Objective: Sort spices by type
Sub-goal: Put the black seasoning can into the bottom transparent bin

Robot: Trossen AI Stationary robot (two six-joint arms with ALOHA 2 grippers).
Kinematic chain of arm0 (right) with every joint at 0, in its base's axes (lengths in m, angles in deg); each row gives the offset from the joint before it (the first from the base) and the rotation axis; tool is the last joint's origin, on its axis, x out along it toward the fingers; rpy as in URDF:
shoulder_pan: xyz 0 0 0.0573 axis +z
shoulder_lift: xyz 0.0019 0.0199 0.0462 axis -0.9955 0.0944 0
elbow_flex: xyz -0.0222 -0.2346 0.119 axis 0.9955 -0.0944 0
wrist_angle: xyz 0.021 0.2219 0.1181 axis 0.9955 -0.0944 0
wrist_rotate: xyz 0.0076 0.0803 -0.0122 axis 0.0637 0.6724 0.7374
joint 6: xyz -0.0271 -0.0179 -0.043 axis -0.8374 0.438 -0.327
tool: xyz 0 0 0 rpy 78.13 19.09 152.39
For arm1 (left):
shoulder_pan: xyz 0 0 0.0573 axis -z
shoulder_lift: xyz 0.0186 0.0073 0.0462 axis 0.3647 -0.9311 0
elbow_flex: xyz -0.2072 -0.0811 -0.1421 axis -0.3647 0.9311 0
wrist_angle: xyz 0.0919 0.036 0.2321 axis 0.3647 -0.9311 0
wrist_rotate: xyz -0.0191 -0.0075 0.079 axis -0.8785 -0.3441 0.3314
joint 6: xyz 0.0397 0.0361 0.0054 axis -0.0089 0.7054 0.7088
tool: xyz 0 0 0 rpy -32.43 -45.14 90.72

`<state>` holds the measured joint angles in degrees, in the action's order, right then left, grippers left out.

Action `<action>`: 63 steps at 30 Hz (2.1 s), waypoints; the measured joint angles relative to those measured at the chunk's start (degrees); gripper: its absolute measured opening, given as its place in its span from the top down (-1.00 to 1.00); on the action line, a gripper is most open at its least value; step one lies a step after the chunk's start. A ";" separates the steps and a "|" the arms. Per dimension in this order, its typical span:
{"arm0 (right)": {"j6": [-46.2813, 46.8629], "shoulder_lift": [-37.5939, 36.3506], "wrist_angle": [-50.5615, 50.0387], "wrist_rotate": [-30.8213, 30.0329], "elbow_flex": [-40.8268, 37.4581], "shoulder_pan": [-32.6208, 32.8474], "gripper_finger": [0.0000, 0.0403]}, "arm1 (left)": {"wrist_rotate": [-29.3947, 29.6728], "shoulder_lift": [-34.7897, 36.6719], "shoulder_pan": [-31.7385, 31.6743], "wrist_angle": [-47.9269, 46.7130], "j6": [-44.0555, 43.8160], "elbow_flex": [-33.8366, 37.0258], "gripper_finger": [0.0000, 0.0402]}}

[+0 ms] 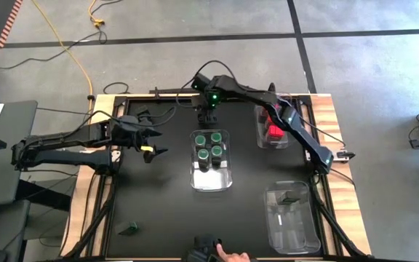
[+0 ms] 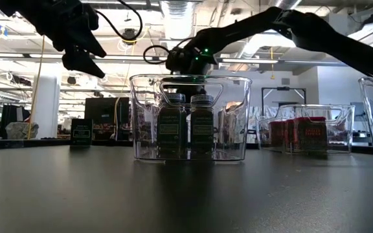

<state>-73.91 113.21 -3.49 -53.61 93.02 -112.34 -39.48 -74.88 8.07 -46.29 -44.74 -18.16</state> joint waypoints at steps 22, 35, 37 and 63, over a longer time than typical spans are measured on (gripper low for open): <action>3.67 1.51 0.51 -0.89 0.77 0.27 0.29 | 0.02 0.00 -0.02 0.03 -1.07 0.02 -0.91; 19.30 -18.06 -10.14 -3.20 0.90 0.00 0.29 | 0.25 0.00 -5.63 7.04 10.26 0.04 -0.91; 20.92 -21.93 -14.17 -5.00 0.90 1.87 0.29 | 0.46 -0.04 -6.14 6.79 11.74 0.04 -0.91; 86.42 -62.43 -28.35 -31.77 -44.10 74.42 0.29 | 0.20 -0.04 4.05 7.14 1.42 0.04 -0.91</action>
<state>12.51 50.78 -31.84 -85.38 48.92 -37.92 -39.28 -74.92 12.11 -39.14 -43.31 -18.12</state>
